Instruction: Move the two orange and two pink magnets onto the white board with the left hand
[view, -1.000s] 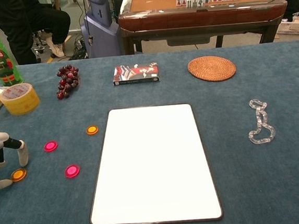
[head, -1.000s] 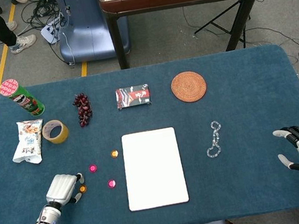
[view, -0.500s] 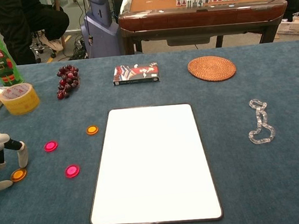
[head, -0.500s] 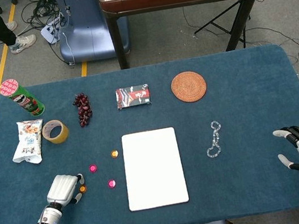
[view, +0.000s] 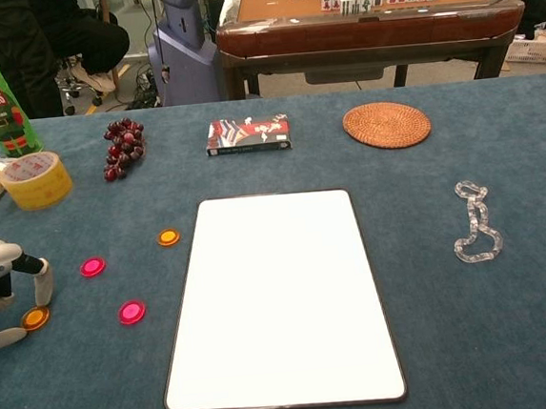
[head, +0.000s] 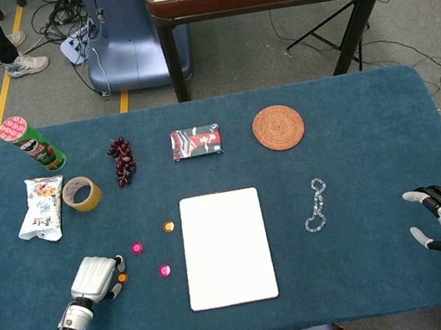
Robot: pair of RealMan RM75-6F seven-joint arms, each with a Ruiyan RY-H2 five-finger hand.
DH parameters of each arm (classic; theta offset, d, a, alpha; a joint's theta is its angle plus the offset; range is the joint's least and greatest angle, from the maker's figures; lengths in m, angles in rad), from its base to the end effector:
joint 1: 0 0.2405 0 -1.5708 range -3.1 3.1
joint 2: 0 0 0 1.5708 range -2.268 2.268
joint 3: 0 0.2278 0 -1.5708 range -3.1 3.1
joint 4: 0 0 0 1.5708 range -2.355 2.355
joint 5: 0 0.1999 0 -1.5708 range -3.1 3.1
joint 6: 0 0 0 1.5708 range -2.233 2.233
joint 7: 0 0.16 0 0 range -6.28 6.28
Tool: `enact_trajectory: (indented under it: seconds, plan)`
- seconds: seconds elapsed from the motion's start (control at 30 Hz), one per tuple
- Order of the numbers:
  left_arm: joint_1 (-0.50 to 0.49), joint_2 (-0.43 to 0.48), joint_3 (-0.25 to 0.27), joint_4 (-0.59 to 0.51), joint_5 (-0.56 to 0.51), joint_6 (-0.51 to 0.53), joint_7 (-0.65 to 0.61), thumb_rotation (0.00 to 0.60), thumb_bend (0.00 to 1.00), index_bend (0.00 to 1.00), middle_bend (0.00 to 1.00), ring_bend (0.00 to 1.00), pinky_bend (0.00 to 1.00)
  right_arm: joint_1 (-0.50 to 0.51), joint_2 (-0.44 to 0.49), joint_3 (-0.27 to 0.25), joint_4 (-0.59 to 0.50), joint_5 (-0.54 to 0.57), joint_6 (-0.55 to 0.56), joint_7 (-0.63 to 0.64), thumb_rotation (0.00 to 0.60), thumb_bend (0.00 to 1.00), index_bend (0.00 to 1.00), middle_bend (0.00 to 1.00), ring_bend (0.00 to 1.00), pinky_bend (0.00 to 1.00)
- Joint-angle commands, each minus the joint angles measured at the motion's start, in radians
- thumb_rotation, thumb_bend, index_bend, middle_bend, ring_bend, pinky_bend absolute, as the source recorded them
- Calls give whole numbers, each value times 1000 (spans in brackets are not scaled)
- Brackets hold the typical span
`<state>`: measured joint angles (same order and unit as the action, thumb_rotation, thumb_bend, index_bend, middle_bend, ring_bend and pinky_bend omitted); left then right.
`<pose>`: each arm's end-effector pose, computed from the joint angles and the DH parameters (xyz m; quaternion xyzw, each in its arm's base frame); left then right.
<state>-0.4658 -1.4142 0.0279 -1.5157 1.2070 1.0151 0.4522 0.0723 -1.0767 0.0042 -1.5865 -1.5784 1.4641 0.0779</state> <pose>-0.2436 0.2558 0.0048 -0.7729 -0.3736 -0.2147 0.4658 -0.2867 -0.1812 0.1560 0.6235 -0.3980 0.3799 0.5554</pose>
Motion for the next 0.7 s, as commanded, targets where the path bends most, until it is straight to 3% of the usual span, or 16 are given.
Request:
enact_trajectory:
  seconds: [0.03,0.43,0.7]
  plan:
    - [0,0,0,-1,0,1,1,600,326,578,1000,1000,1000,0,0,0,1,0,0,0,600,261,280,287,227,329]
    - [-2,16,-7,-34,8,6,-7,600,345,607,1000,1000,1000,-1,2,0,1,1,1,4,600,262,280,287,228,329]
    - [-14,65,-18,-140,23,12,-7,600,346,607,1000,1000,1000,-3,5,1,1,-1,7,11,600,262,280,287,228,329]
